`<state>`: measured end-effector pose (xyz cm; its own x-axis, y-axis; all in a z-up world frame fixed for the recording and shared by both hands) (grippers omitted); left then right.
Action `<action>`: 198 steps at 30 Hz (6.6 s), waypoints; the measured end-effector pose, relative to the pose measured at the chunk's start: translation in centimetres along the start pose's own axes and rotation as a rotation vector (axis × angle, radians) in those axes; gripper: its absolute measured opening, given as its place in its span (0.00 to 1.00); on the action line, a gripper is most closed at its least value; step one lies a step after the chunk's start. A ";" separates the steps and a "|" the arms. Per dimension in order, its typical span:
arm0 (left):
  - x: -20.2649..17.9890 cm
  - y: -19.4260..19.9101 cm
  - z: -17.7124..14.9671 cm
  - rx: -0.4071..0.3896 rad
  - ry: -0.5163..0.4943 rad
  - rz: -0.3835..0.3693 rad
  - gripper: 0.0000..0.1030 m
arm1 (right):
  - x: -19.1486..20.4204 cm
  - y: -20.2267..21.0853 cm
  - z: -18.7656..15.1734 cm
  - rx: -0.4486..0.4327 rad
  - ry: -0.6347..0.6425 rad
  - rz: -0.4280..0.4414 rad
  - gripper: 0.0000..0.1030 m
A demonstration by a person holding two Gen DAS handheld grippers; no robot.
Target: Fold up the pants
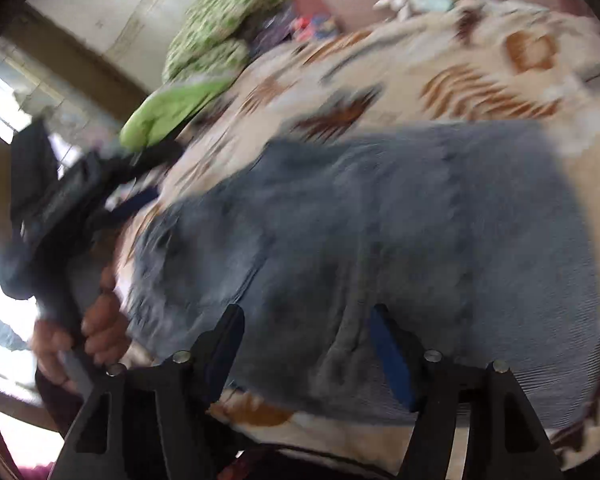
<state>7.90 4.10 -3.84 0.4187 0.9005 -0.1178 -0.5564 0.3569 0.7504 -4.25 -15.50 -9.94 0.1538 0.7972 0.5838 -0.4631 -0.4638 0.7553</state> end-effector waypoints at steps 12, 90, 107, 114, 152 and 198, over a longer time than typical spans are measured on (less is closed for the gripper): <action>-7.0 -0.7 -1.6 -0.011 -0.202 -0.040 1.00 | -7.7 8.7 1.4 -0.248 -0.094 0.055 0.68; -12.1 -6.6 -6.0 0.175 -0.291 -0.062 1.00 | -14.0 2.9 6.9 -0.019 -0.346 0.236 0.69; -2.9 -1.3 -5.2 0.042 -0.065 0.210 1.00 | -9.4 3.1 4.6 -0.011 -0.130 0.138 0.69; -3.1 -4.2 -6.7 0.142 -0.121 0.283 1.00 | -9.5 2.2 4.4 0.008 -0.099 0.095 0.70; 4.1 -2.9 -7.8 0.177 0.085 0.432 1.00 | -9.3 2.3 4.6 0.006 -0.101 0.130 0.70; -5.8 -1.7 -5.6 0.039 -0.087 0.284 1.00 | -8.0 7.8 5.0 -0.256 -0.049 0.250 0.70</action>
<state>2.36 -0.34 -8.07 0.3111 0.9377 0.1549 -0.6325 0.0826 0.7701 -4.74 -27.44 -7.27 0.0469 0.6488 0.7595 -0.6945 -0.5253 0.4917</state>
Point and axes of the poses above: each gripper's, at about its wrist camera, not at the fingertips, and y roughly against the way its jaws point, x to its left, z to its top, the point moved 1 cm from there along -y, roughly the way its jaws point, and after that the axes turned 9 degrees about -y, right-handed, at the moved point
